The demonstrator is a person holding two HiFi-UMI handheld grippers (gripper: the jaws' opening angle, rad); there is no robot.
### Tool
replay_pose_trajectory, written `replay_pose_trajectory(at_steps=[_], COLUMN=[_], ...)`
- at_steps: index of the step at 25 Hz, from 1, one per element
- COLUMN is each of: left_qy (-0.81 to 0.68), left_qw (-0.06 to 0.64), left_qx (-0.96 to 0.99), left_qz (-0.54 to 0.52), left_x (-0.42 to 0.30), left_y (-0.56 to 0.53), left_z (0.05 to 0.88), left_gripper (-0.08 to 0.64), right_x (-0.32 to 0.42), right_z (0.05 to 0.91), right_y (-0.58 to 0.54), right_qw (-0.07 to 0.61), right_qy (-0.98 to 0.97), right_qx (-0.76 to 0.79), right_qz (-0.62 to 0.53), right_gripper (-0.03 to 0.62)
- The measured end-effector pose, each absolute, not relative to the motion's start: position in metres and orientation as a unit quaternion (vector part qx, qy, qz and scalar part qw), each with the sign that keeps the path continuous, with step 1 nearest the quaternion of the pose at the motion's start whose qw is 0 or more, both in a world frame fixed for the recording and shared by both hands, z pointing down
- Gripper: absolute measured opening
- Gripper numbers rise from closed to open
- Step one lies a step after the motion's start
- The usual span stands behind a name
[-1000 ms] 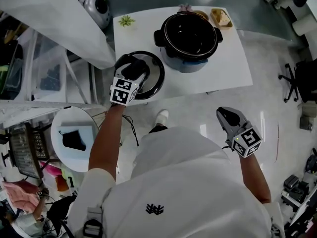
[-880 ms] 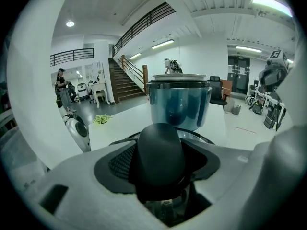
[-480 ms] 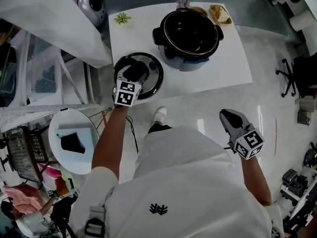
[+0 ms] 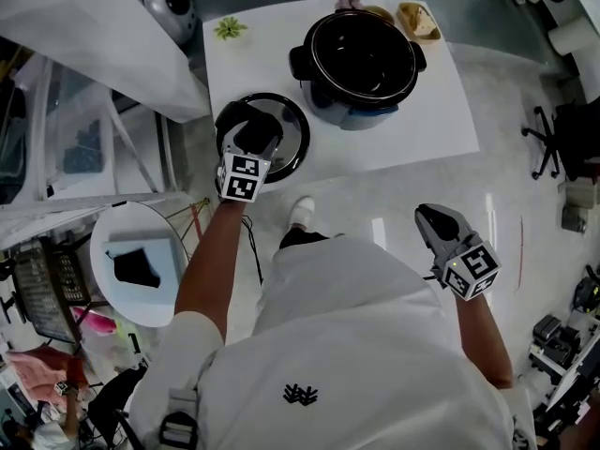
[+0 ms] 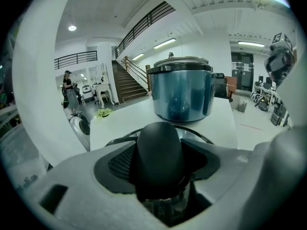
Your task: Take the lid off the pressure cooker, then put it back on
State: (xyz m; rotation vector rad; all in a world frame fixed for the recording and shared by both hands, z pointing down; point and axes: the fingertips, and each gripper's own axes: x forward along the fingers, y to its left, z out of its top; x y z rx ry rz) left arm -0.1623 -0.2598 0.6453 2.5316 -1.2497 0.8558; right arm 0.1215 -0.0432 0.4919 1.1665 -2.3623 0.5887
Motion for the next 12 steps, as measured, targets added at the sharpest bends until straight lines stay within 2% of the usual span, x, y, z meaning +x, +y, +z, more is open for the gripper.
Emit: replay_pose_trajectory(at_steps=[12], left_qy=[-0.438], left_qw=[0.099], left_qx=[0.847], left_qz=[0.285], left_x=[-0.171], left_y=[-0.245], left_z=[0.641], left_gripper=[0.319], right_x=[0.122], right_z=[0.491], right_y=[-0.045], right_qw=[0.206], right_qy=[-0.86], right_qx=[0.417], right_qz=[0.211], right_gripper=[0.044])
